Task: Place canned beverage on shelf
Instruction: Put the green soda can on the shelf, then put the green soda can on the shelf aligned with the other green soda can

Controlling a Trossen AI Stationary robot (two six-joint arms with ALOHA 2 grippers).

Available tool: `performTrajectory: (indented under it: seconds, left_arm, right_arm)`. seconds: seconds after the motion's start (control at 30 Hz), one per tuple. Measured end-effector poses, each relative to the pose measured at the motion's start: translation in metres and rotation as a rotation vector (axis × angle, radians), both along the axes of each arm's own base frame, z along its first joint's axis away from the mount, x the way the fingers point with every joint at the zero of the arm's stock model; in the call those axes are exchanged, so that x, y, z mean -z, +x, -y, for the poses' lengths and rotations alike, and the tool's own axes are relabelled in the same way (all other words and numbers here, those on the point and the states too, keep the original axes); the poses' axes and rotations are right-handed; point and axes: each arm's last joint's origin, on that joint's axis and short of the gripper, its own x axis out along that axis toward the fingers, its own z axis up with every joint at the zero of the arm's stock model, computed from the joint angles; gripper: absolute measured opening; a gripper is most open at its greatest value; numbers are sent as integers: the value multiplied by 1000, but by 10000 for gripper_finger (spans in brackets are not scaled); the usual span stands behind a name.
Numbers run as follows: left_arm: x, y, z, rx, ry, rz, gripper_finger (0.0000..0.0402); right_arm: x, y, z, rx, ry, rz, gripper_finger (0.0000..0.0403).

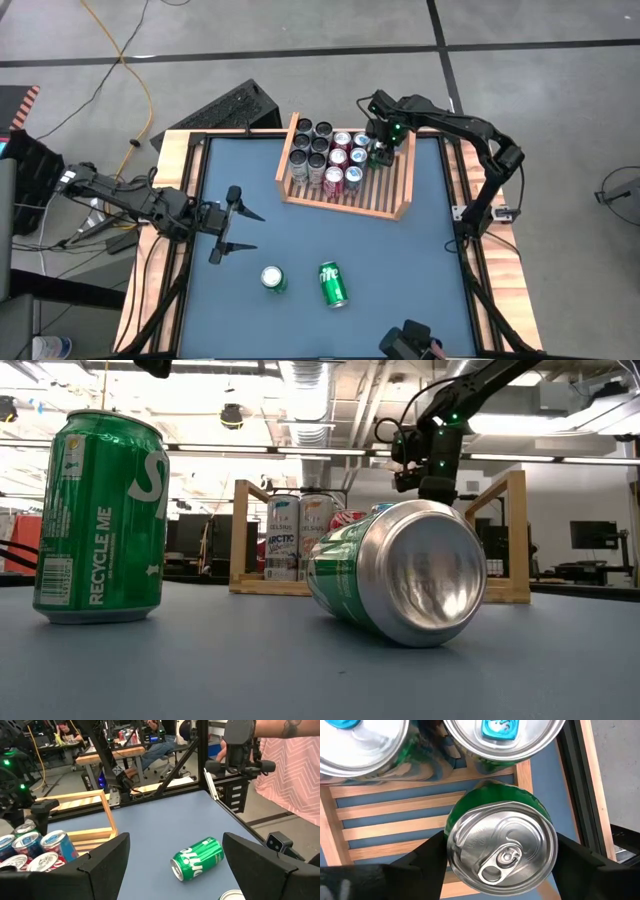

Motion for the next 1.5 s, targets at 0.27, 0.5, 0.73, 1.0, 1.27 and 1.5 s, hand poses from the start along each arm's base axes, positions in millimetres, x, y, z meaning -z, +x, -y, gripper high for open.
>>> performTrajectory:
  seconds: [0.27, 0.5, 0.73, 1.0, 1.27, 1.5]
  left_arm:
    - [0, 0, 0, 0, 0, 0, 306]
    - [0, 0, 0, 0, 0, 0, 306]
    - [0, 0, 0, 0, 0, 0, 306]
    - [0, 0, 0, 1, 15, 2, 306]
    - [0, 0, 0, 7, -7, -4, 306]
    - [1, 0, 0, 4, -56, -19, 306]
  right_arm:
    - [0, 2, -1, -19, -23, -20, 354]
    - [-1, 1, -1, -15, -27, -26, 362]
    - [-20, 6, 2, -5, -61, 13, 363]
    - [-61, 6, -8, 60, -19, -2, 364]
    - [-105, 27, -67, 38, 58, -30, 363]
    - [-107, 64, -157, 308, 156, 5, 355]
